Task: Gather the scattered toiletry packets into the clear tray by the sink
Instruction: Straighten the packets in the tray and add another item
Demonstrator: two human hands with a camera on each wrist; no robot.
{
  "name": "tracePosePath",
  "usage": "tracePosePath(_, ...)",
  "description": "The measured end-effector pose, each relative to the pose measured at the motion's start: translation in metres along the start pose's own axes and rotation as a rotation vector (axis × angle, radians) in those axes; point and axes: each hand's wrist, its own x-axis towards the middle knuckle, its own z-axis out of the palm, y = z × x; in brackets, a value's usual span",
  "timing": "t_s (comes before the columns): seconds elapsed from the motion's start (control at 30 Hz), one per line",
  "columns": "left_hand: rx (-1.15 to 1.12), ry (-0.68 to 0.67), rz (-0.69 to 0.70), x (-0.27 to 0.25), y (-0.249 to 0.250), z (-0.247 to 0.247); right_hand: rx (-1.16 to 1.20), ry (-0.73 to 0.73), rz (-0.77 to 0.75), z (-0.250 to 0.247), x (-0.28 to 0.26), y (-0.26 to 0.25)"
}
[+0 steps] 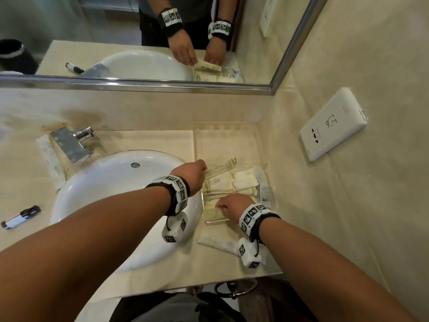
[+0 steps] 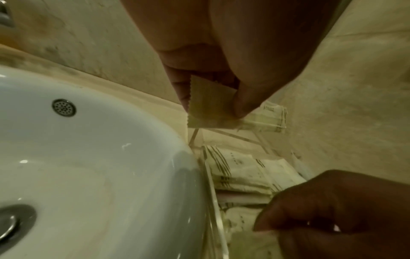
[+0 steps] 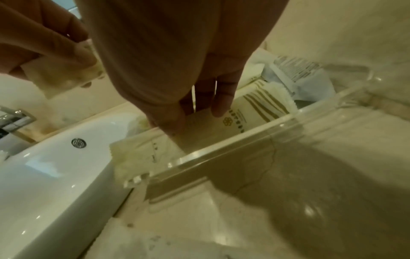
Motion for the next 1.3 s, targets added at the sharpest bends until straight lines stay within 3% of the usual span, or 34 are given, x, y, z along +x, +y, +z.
tracePosePath(0.33, -0.049, -0.046, -0.023, -0.014, 0.002, 0.022, -0.147, 0.248, 0.068, 0.029, 0.011, -0.003)
tracePosePath(0.63, -0.035, -0.078, -0.044, -0.007, 0.012, 0.028, -0.162, 0.31, 0.06, 0.033, 0.003, -0.001)
tracePosePath(0.77, 0.001, -0.159, -0.042, 0.001, 0.018, 0.034, 0.005, 0.307, 0.073, 0.028, -0.005, 0.009)
tracePosePath(1.0, 0.077, -0.306, 0.029, 0.014, 0.037, 0.05, 0.397, 0.58, 0.345, 0.012, -0.032, 0.04)
tracePosePath(1.3, 0.163, -0.411, 0.115, 0.01, 0.049, 0.089, 0.15, 0.342, 0.18, 0.039, -0.03, 0.047)
